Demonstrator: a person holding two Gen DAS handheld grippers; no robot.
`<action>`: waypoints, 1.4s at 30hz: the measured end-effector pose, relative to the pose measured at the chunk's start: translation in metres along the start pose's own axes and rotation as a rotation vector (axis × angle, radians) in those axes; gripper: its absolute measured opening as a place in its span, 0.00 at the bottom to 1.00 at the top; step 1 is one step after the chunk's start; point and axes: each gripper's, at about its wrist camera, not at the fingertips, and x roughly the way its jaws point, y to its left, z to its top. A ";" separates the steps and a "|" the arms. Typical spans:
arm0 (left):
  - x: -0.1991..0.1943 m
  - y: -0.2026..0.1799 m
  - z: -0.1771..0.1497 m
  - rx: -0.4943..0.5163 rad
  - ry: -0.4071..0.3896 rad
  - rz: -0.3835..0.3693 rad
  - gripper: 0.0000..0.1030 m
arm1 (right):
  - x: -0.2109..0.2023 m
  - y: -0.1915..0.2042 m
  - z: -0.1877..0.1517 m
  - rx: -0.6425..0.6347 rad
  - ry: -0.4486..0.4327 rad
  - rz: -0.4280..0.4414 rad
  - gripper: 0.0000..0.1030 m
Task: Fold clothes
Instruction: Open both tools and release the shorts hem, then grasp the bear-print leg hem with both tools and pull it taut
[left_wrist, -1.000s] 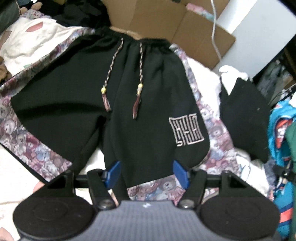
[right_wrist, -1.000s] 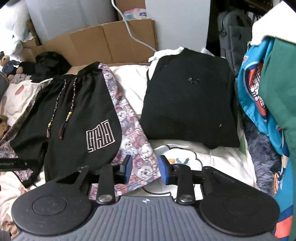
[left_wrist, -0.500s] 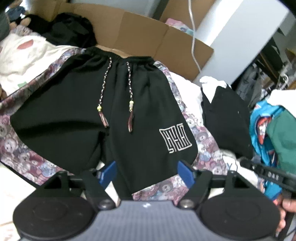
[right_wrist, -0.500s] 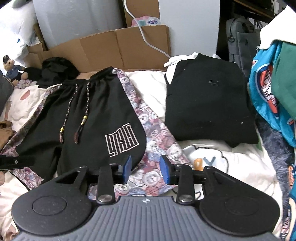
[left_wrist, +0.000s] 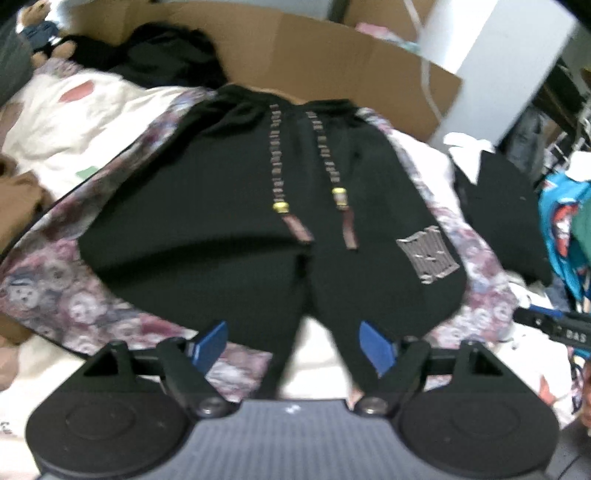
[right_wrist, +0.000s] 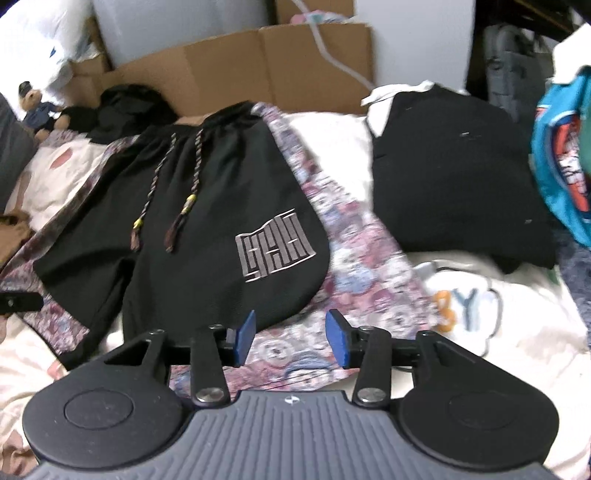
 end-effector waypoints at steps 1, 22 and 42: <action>0.001 0.004 0.001 -0.004 0.002 0.008 0.79 | 0.003 0.004 0.001 0.000 0.007 0.010 0.50; 0.075 0.030 -0.048 -0.021 0.236 0.035 0.27 | 0.094 0.106 -0.066 -0.222 0.309 0.198 0.49; 0.026 0.042 -0.057 -0.034 0.244 0.012 0.32 | 0.062 0.101 -0.051 -0.198 0.322 0.202 0.20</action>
